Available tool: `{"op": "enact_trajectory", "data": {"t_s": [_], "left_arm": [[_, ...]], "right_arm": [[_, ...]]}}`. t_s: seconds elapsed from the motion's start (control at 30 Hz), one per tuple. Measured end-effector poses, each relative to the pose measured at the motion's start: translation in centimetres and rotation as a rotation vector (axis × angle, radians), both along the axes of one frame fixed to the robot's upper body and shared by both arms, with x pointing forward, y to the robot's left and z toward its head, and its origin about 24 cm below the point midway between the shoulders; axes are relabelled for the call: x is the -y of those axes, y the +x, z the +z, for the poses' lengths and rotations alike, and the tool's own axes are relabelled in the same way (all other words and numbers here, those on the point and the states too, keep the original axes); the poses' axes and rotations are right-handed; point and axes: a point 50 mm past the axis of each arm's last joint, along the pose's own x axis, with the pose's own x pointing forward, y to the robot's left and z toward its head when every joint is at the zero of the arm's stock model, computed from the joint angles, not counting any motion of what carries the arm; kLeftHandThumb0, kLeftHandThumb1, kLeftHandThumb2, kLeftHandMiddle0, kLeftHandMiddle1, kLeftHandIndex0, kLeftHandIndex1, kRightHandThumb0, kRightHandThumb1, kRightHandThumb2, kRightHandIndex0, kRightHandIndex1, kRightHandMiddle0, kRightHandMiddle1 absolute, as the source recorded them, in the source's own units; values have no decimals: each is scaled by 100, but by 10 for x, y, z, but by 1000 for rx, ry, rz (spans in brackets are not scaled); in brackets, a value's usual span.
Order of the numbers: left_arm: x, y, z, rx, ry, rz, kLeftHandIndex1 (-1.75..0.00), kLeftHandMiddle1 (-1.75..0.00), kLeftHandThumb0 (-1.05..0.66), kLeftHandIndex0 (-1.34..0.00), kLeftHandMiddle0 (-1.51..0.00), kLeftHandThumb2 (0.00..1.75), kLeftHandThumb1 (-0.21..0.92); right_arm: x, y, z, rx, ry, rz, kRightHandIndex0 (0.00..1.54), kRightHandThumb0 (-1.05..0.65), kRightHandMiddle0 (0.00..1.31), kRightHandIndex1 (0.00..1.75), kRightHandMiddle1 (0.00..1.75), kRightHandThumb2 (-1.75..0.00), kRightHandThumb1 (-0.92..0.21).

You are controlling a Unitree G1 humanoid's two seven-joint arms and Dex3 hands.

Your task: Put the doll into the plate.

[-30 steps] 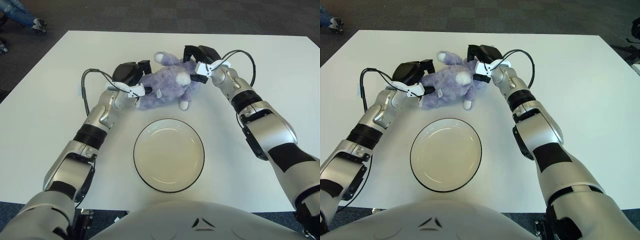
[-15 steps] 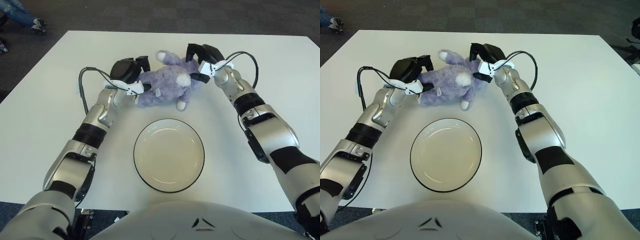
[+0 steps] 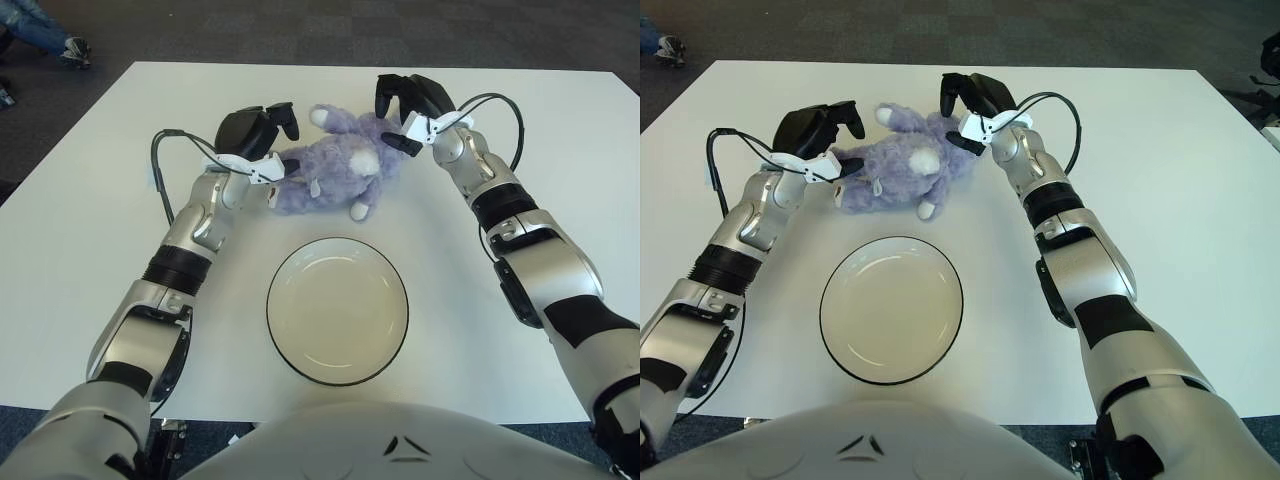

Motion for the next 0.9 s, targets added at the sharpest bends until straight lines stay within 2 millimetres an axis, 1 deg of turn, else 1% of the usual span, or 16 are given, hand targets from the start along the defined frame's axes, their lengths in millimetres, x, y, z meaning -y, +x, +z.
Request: {"op": "enact_trajectory", "data": {"t_s": [0.17, 0.23, 0.4, 0.5, 0.87, 0.9], "left_arm": [[0, -2, 9, 50, -22, -3, -134, -175, -2, -74, -72, 137, 16], [1, -3, 12, 64, -27, -5, -133, -175, -2, -75, -73, 137, 15], [2, -4, 15, 81, -40, -8, -130, -175, -2, -78, -73, 138, 14], [2, -4, 16, 86, -44, -9, -130, -175, -2, -78, -73, 138, 14], [2, -6, 23, 113, -61, -15, -128, -175, -2, -80, -72, 137, 14], [2, -6, 23, 113, -61, -15, -127, -175, -2, -80, -72, 137, 14]], "right_arm": [[-1, -2, 3, 15, 6, 6, 97, 0, 71, 149, 174, -166, 7], [-1, -2, 5, 24, 8, 9, 97, 0, 71, 149, 175, -167, 7], [0, -3, 11, 45, 8, 12, 95, 0, 70, 160, 171, -169, 7], [1, -4, 14, 55, 8, 7, 94, 0, 70, 162, 168, -169, 7], [3, -6, 19, 77, -4, -5, 94, 0, 70, 163, 163, -165, 5], [4, -6, 19, 78, -8, -6, 94, 0, 68, 158, 165, -162, 3]]}}
